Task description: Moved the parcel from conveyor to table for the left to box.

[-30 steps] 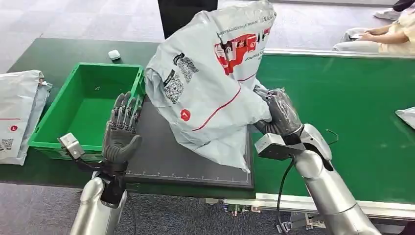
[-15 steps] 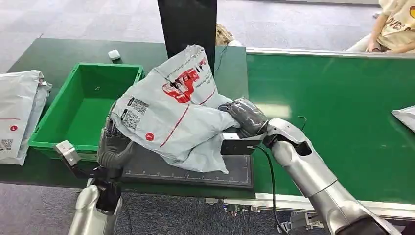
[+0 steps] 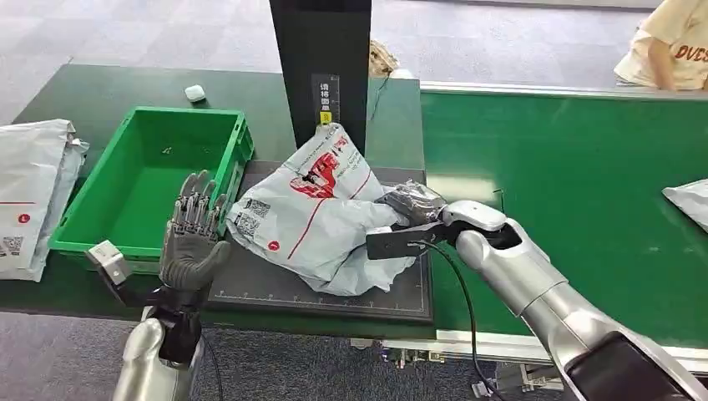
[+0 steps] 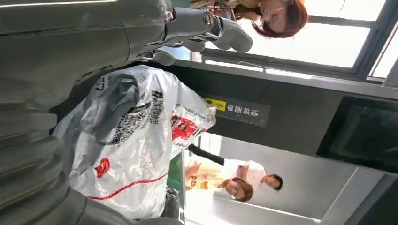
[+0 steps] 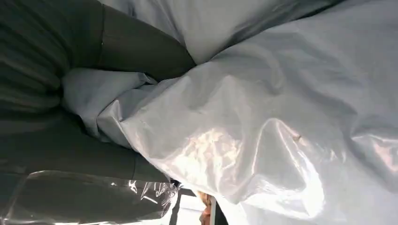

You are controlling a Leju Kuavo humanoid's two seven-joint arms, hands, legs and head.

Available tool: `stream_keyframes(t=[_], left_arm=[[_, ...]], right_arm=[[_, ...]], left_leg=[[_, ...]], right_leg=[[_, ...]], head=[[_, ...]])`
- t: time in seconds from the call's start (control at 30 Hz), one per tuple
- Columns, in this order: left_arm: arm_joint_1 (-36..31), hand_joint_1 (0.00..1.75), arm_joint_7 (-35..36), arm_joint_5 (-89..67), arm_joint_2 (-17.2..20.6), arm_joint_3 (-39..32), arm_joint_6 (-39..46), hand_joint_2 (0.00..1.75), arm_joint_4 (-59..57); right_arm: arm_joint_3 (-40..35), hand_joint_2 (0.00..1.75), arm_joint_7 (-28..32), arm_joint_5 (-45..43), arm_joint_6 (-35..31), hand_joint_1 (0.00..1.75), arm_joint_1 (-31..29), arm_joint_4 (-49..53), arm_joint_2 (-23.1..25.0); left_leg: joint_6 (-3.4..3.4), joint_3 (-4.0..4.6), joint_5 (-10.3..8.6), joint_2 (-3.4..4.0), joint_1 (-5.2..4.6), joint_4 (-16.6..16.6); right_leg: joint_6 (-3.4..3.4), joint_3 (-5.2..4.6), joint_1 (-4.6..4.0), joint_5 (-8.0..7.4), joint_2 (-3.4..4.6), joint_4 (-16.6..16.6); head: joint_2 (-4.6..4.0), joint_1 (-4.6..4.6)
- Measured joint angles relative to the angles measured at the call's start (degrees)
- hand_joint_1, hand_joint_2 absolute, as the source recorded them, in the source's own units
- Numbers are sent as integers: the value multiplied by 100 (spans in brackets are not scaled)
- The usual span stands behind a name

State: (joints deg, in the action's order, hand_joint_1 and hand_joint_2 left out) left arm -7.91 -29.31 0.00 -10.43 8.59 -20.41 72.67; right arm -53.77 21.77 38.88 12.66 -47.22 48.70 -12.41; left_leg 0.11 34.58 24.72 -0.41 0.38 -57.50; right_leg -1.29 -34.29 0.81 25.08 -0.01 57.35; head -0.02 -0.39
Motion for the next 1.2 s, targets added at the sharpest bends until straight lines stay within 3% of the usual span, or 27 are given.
stream_keyframes(t=[0.27,0.3,0.33,0.67,1.2], left_arm=[[-33,0,72,-4,-7,-7,0,175,0],[-39,0,79,-4,-7,-7,2,175,0],[-44,0,85,-4,-7,-7,2,175,0],[-41,0,129,-4,-22,-7,28,175,11],[-40,0,122,-4,-39,-9,33,175,11]], right_arm=[[-212,175,-286,-26,286,175,-159,-179,-22],[-238,175,-299,-24,282,65,-178,-203,-22],[-262,175,-306,-24,275,0,-189,-229,-24],[-297,175,-111,44,-455,0,-128,-131,-52],[-207,175,57,74,-701,0,-41,24,-52]], left_leg=[[0,-2,0,0,0,0],[0,-2,0,0,0,-1],[0,-2,0,0,0,-1],[0,-2,0,2,0,-1],[0,-2,0,2,0,-1]], right_leg=[[0,0,0,0,1,0],[0,0,0,0,1,0],[0,0,0,0,1,0],[0,0,1,0,2,0],[0,0,1,0,2,0]], head=[[0,0],[0,0],[0,0],[0,0],[0,0]])
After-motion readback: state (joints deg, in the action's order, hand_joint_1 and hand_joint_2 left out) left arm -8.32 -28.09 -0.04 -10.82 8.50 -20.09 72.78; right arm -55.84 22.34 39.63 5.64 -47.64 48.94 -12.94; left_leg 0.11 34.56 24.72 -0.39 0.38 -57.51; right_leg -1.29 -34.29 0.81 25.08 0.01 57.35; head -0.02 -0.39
